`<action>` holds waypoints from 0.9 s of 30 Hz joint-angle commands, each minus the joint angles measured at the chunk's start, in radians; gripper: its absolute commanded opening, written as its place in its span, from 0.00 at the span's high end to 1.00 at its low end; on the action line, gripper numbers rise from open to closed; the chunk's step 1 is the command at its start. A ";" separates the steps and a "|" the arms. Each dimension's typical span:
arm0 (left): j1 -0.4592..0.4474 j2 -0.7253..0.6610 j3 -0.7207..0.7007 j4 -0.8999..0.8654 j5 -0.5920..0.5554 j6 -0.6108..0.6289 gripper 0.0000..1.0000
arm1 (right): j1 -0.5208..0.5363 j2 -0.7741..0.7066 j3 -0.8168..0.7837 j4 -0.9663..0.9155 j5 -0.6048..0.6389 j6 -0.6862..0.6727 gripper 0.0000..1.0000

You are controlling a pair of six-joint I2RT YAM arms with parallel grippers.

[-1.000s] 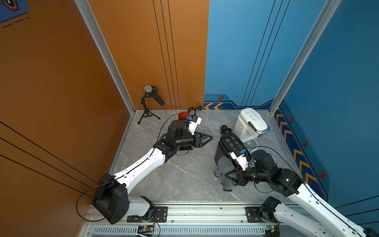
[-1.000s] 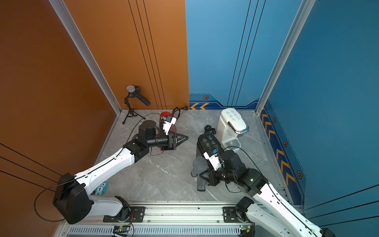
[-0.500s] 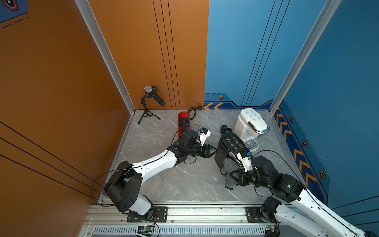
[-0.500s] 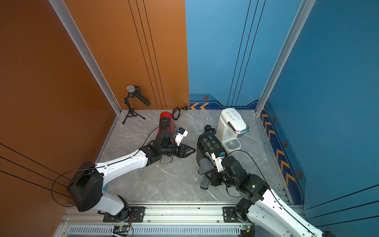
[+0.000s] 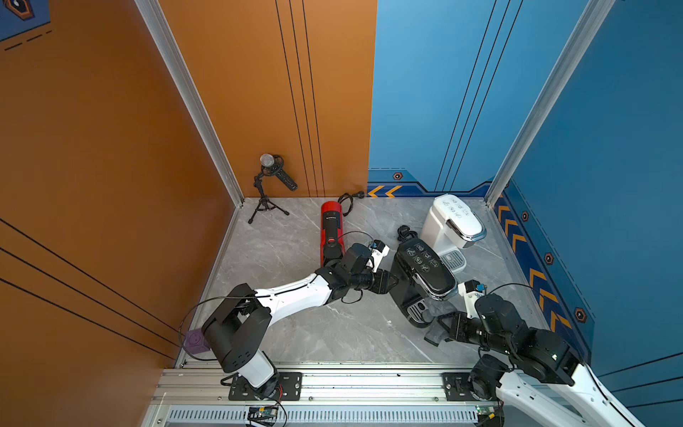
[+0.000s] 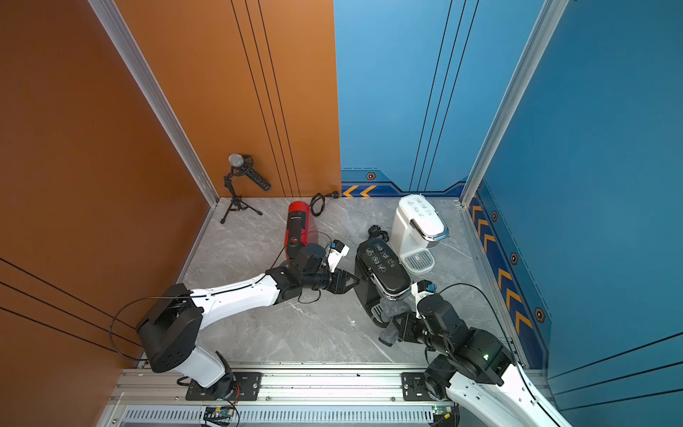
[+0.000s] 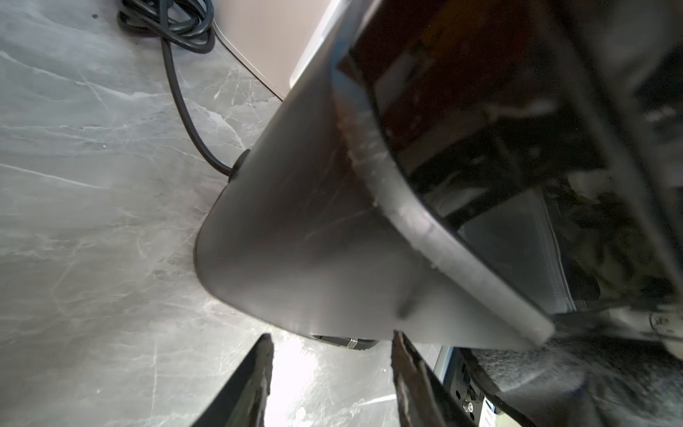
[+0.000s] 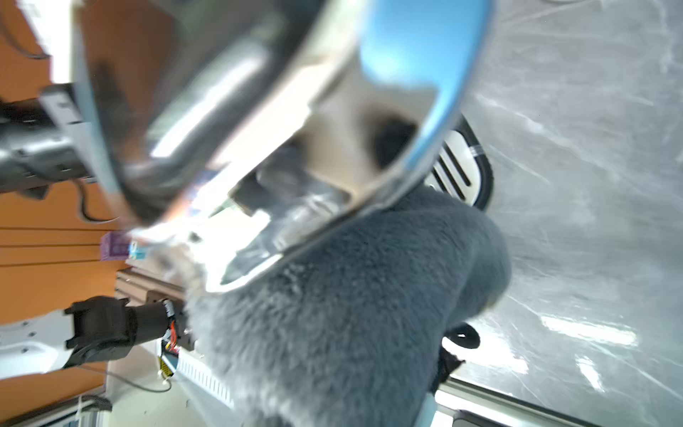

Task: Wipe the surface of a coffee machine
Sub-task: Wipe the dirt from the surface of the coffee machine.

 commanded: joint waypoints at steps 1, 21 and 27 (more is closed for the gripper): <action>-0.022 0.003 0.006 0.028 -0.050 -0.007 0.47 | -0.009 -0.017 -0.105 0.020 0.115 0.100 0.98; 0.002 0.142 0.054 0.120 -0.087 -0.131 0.47 | -0.396 0.179 -0.487 1.212 -0.459 0.152 0.99; 0.039 0.193 0.129 0.123 -0.089 -0.125 0.47 | -0.328 0.367 -0.430 1.311 -0.419 0.102 0.99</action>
